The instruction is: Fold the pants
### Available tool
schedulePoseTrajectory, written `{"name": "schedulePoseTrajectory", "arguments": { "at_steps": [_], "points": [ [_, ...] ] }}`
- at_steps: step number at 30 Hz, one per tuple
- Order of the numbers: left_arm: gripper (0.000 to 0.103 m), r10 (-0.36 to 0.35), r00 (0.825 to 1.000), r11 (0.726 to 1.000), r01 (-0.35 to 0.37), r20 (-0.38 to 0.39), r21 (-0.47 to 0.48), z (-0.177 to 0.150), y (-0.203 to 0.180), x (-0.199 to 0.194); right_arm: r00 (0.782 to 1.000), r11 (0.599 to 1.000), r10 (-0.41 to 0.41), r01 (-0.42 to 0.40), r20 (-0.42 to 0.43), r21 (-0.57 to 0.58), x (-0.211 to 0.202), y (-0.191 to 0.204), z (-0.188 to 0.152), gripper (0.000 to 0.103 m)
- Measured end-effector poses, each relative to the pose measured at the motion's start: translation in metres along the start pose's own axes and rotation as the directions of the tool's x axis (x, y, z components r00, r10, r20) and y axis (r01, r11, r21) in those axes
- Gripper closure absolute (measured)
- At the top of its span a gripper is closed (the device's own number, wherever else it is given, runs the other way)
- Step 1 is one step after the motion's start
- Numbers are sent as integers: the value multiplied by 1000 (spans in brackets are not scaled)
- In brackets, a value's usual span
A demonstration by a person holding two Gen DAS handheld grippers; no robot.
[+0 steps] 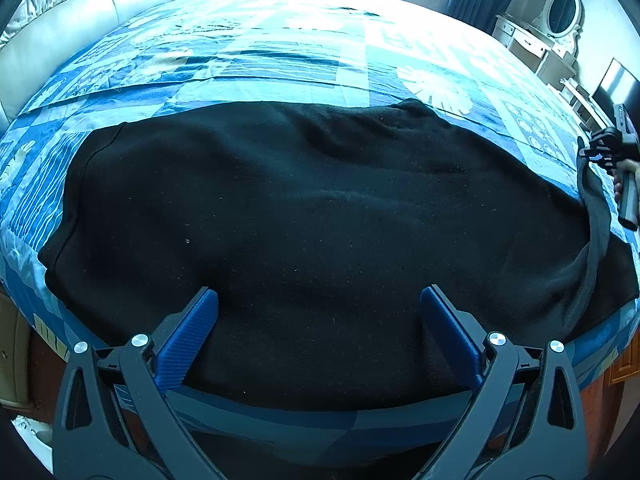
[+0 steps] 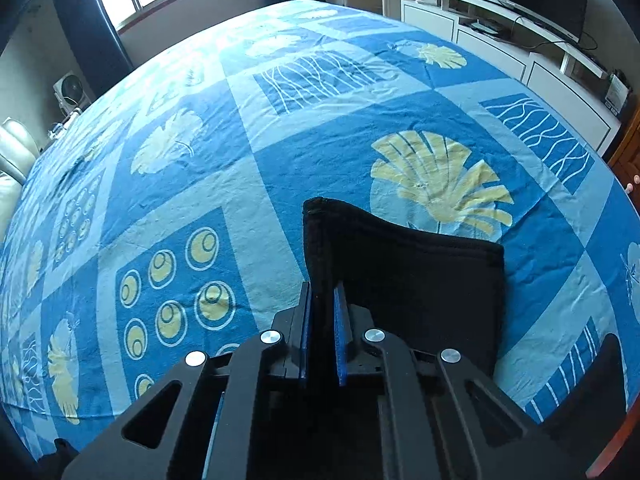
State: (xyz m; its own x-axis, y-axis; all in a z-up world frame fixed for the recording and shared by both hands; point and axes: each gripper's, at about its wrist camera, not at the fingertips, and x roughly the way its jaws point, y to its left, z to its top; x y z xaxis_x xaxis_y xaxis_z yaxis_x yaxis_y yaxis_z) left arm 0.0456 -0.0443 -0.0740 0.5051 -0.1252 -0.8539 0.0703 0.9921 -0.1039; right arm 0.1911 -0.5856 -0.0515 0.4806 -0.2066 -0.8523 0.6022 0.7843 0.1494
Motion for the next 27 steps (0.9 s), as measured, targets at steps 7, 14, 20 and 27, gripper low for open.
{"name": "schedulePoseTrajectory", "arguments": {
  "at_steps": [7,14,20,27],
  "points": [
    [2,-21,1000,999,21,7,-35,2,2,-7,984,989,139,-144,115,39,-66,-40,-19,94],
    [2,-26,999,1000,27,38,-13,5,-10,-24,957,973,199,-218,209,71,-126,-92,-49,94],
    [2,-47,998,999,48,48,-10,5,-16,-35,944,960,199,-241,264,140,-156,-143,-69,94],
    [2,-66,996,998,66,58,-1,1,-24,-44,950,920,193,-263,246,291,-146,-212,-110,95]
  ]
}}
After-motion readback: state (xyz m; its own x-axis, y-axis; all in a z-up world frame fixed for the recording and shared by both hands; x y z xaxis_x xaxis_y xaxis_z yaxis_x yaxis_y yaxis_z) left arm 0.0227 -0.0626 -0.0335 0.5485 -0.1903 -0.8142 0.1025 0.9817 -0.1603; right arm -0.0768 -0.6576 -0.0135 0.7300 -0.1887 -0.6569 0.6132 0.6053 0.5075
